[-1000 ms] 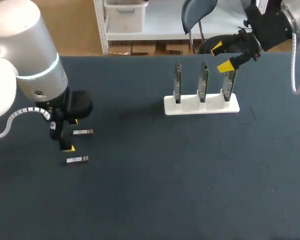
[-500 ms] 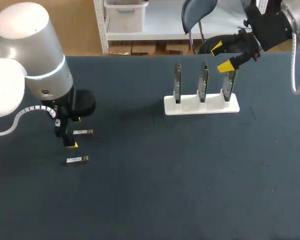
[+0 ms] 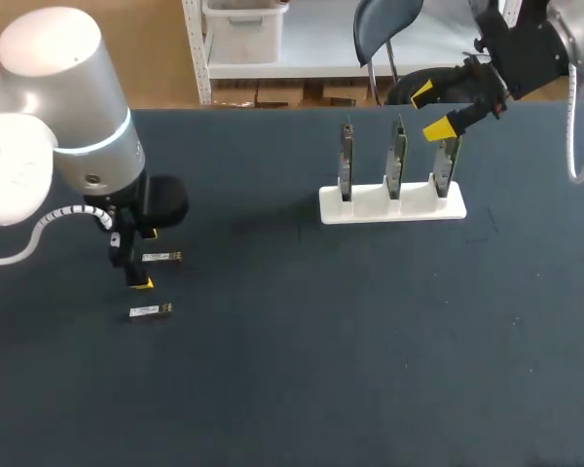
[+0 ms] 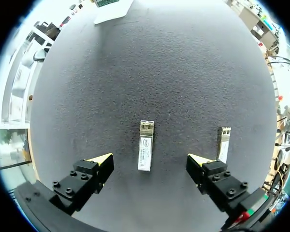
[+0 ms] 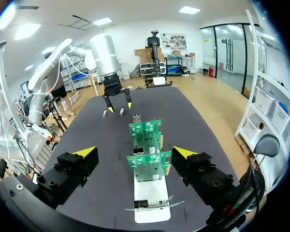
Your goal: Pick up the optical module with the left hand, and insert it into the network port with the right hand.
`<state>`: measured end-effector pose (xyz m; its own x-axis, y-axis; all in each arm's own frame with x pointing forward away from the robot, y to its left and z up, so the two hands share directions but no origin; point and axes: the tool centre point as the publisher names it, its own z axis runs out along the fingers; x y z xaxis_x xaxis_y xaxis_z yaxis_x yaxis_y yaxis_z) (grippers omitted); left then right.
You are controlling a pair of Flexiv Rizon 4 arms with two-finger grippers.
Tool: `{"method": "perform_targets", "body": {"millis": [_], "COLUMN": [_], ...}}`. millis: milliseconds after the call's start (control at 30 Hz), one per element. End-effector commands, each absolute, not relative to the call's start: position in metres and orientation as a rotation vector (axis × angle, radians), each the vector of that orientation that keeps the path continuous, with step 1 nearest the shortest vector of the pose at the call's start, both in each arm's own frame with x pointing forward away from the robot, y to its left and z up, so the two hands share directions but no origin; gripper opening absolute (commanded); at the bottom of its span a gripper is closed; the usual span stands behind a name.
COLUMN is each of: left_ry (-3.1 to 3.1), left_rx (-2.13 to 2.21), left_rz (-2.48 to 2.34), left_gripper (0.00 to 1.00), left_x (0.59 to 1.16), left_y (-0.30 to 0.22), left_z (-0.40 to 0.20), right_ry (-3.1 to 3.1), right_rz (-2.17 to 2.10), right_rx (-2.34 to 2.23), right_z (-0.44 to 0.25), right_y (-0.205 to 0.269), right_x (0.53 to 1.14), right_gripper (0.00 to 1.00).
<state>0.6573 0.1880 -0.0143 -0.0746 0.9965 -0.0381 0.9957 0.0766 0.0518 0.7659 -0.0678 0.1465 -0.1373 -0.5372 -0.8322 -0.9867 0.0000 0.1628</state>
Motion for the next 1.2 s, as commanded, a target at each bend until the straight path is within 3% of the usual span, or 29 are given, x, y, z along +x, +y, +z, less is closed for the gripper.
{"method": "perform_targets", "body": {"millis": [33,500,567,633,1200], "left_ry": [2.266,2.268,2.266,2.266,2.270], "left_rx": [2.099,2.129,2.134,2.136,2.142], "left_rz": [0.010,-0.038,-0.032,-0.033,-0.040], "left_gripper": [1.00,1.00,0.42,0.00,0.00], "left_x": [0.660,0.663,0.663,0.663,0.661], "left_y": [0.188,0.184,0.185,0.185,0.177], "left_z": [-0.018,-0.027,-0.028,-0.027,-0.026], "right_ry": [1.723,1.723,1.723,1.723,1.723], "right_rz": [1.042,1.042,1.042,1.042,1.042], "right_rx": [-1.577,-1.577,-1.577,-1.577,-1.577], "right_z": [0.146,0.146,0.146,0.146,0.146], "right_y": [-0.068,-0.068,-0.068,-0.068,-0.068], "right_x": [0.767,0.767,0.767,0.767,0.767], "right_gripper": [1.00,1.00,1.00,1.00,1.00]}}
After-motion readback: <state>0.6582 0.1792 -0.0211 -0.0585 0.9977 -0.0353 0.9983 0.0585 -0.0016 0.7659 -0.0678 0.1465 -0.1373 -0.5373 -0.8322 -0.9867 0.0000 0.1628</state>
